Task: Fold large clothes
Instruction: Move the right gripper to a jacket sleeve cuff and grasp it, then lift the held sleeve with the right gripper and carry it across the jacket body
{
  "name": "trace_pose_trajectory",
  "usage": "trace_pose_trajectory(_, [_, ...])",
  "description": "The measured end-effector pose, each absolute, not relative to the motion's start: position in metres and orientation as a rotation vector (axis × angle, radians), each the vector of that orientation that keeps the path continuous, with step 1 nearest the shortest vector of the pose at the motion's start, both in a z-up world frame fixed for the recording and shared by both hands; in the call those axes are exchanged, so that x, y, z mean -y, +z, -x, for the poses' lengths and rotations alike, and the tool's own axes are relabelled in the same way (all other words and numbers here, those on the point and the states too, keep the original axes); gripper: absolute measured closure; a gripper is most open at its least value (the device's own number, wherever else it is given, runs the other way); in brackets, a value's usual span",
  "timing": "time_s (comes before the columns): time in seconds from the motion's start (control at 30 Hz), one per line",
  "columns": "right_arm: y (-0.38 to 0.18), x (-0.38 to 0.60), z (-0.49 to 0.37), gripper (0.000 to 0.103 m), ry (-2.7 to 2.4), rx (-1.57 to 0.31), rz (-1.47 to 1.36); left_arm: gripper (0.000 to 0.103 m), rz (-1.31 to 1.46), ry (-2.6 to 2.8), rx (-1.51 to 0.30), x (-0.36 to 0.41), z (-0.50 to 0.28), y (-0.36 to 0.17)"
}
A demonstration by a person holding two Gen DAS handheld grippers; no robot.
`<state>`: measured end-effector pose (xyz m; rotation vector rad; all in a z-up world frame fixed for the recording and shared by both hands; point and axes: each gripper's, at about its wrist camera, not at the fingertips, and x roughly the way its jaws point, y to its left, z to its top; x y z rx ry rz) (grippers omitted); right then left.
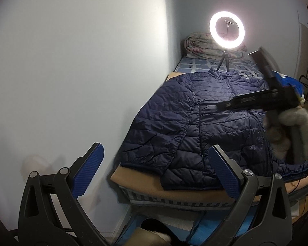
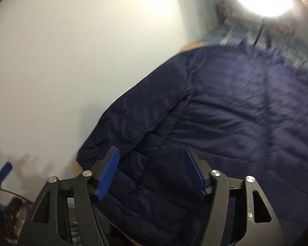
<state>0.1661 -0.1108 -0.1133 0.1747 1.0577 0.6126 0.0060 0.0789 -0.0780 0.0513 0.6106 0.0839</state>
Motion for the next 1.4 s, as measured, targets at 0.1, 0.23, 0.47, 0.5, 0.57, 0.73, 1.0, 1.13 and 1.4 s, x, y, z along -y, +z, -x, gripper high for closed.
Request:
trace_pose_trajectory(0.1, [-0.136, 0.102, -0.185, 0.05, 0.619, -1.134, -0.252, 0.0, -0.053, 0.058, -0.615, -0.079, -0.02, -0.074])
trace_pose_trajectory(0.23, [-0.162, 0.094, -0.205, 0.05, 0.626, -1.216, -0.349, 0.0, -0.088, 0.052, -0.588, -0.077, -0.041, -0.064])
trace_pose_trajectory(0.47, [-0.197, 0.076, -0.227, 0.058, 0.608, -1.302, -0.473, 0.0, -0.133, 0.014, -0.56, -0.073, -0.069, -0.067])
trace_pose_trajectory(0.5, [-0.201, 0.074, -0.229, 0.058, 0.603, -1.311, -0.477, 0.0, -0.121, -0.003, -0.573, -0.075, -0.071, -0.07])
trace_pose_trajectory(0.57, [-0.208, 0.069, -0.233, 0.063, 0.602, -1.323, -0.479, 0.0, -0.096, -0.02, -0.606, -0.079, -0.076, -0.077])
trace_pose_trajectory(0.73, [-0.225, 0.056, -0.243, 0.097, 0.613, -1.353, -0.49, 0.0, -0.066, -0.016, -0.605, -0.084, -0.08, -0.075])
trace_pose_trajectory(1.0, [-0.197, 0.047, -0.257, 0.103, 0.601, -1.301, -0.339, 0.0, -0.067, -0.01, -0.601, -0.09, -0.081, -0.076])
trace_pose_trajectory(1.13, [-0.176, 0.061, -0.261, 0.103, 0.552, -1.26, -0.209, 0.0, -0.073, -0.018, -0.593, -0.093, -0.08, -0.074])
trace_pose_trajectory(1.4, [-0.17, 0.07, -0.257, 0.103, 0.591, -1.238, -0.209, 0.0, -0.052, -0.01, -0.572, -0.1, -0.08, -0.064])
